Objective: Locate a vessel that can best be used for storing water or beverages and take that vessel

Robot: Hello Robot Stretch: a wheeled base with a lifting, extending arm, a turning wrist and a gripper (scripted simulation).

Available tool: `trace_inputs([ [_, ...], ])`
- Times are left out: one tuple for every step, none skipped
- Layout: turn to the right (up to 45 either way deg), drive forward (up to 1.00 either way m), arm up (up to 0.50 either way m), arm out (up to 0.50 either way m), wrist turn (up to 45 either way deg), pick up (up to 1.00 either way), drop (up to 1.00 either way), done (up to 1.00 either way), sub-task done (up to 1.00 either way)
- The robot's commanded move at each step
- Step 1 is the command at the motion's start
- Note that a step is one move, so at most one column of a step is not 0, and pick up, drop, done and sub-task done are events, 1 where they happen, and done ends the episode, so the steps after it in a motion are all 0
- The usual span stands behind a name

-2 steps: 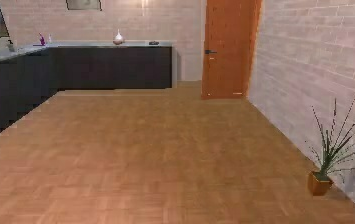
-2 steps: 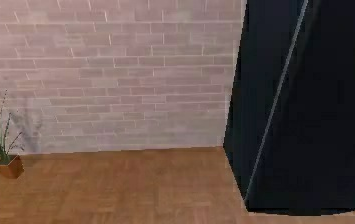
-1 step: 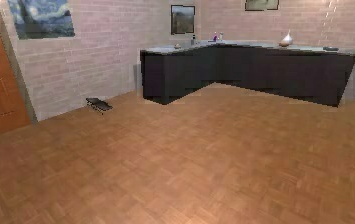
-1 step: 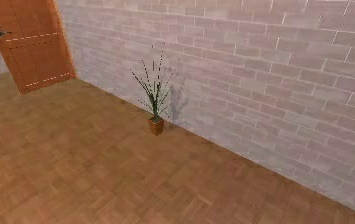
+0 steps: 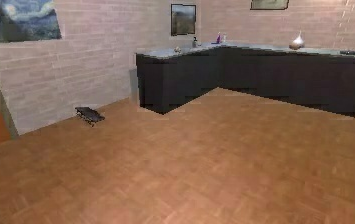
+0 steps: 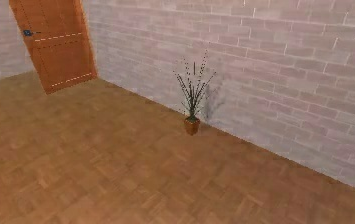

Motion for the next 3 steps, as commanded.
trace_inputs([
  [-45.0,0.00,0.00,0.00,0.0,0.00,0.00,0.00,0.00],
  [0.0,0.20,0.00,0.00,0.0,0.00,0.00,0.00,0.00],
  [-9.0,0.00,0.00,0.00,0.0,0.00,0.00,0.00,0.00],
])
